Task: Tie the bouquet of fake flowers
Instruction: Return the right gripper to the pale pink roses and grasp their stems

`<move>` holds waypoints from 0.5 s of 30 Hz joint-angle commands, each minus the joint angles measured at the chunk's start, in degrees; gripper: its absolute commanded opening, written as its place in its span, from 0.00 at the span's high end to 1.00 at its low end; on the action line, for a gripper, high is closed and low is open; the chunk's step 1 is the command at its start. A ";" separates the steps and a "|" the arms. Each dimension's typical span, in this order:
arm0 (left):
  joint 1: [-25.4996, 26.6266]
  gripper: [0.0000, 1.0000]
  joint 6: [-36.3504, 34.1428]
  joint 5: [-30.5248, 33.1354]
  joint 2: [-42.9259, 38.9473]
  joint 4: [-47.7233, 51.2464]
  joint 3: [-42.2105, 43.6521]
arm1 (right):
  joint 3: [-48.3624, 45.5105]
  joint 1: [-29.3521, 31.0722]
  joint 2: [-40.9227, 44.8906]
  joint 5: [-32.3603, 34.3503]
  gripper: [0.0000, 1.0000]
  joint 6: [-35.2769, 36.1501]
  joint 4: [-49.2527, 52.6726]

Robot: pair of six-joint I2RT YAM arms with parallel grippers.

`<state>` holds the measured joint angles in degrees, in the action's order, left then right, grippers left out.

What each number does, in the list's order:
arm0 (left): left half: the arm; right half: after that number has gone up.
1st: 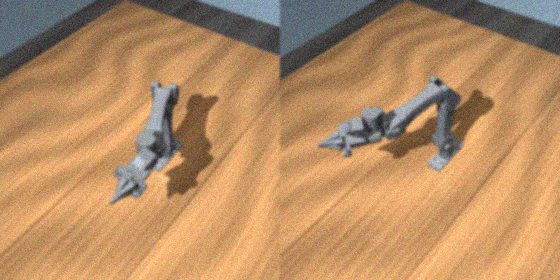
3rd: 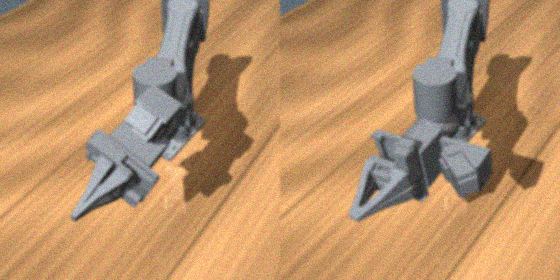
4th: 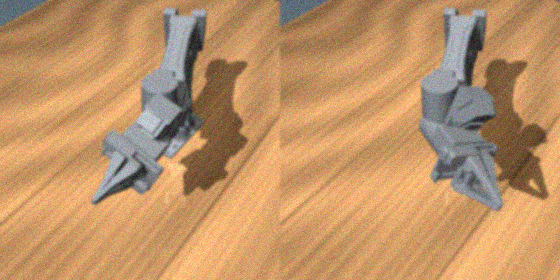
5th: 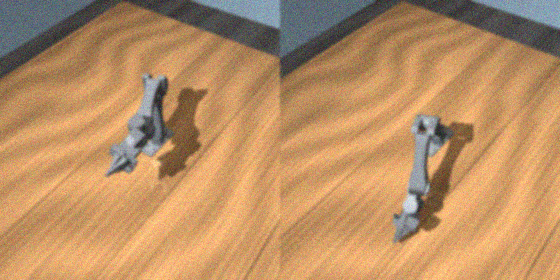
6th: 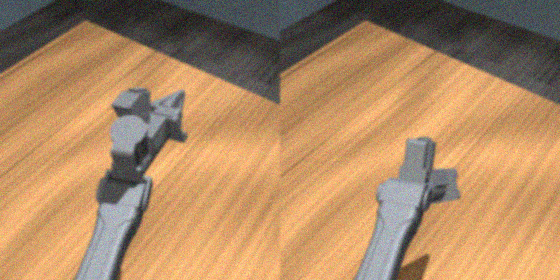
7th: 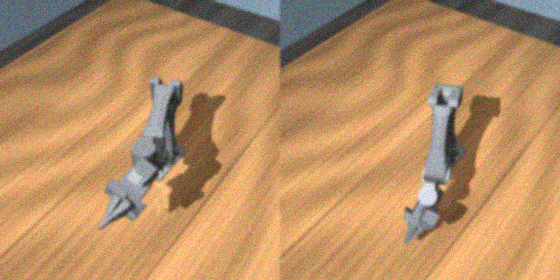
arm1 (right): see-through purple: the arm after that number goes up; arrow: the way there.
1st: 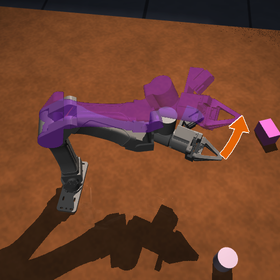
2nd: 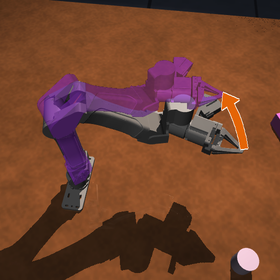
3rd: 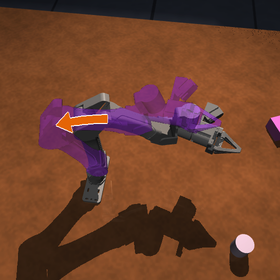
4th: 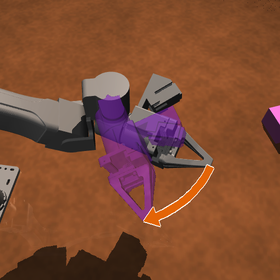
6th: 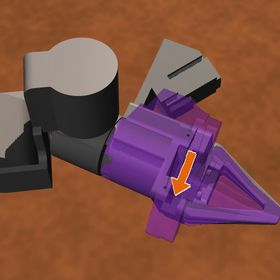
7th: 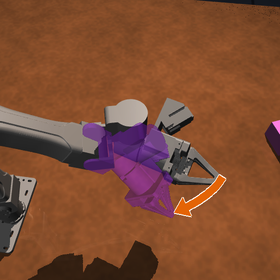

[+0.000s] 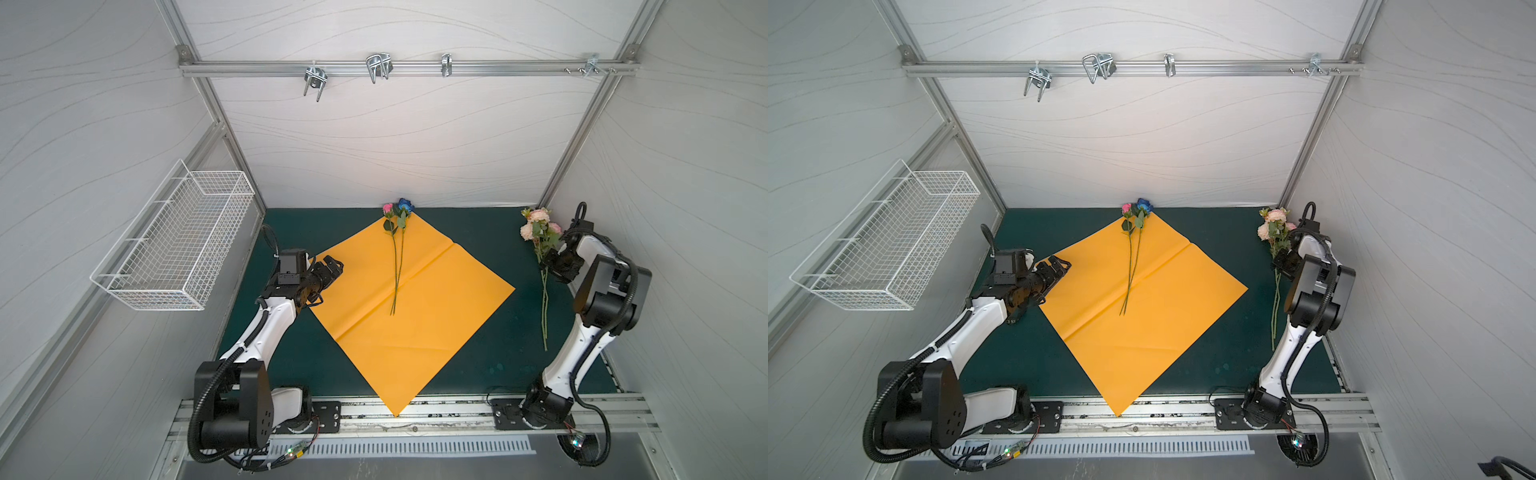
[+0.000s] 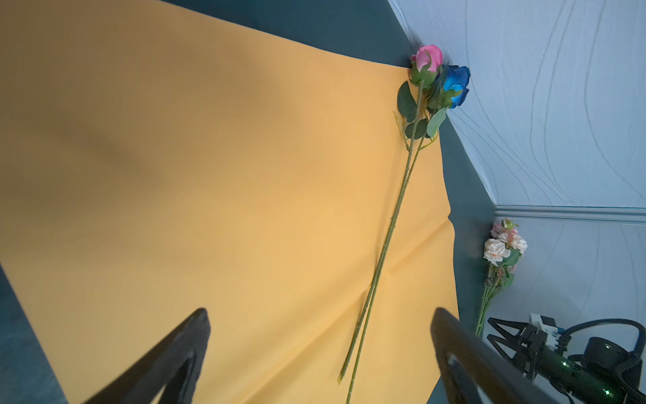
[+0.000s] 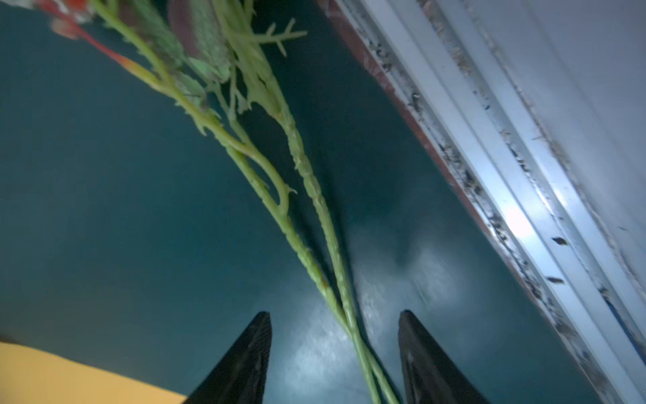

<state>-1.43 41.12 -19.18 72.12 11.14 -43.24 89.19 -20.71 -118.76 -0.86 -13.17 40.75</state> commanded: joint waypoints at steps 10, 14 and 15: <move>0.11 0.01 0.77 -0.50 0.56 -3.16 -0.47 | 7.90 1.05 -5.58 -1.43 0.51 1.92 6.14; 0.11 0.01 0.79 -0.42 0.36 -3.16 -0.26 | 6.31 2.65 -5.54 -0.63 0.51 0.75 8.30; 0.11 0.01 0.74 -0.46 0.38 -3.21 -0.33 | 5.63 3.17 -5.51 -0.14 0.51 0.48 8.91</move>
<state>-1.43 41.71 -19.25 72.47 10.04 -43.24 95.90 -19.31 -122.91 -1.93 -12.21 44.60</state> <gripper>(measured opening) 0.992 0.488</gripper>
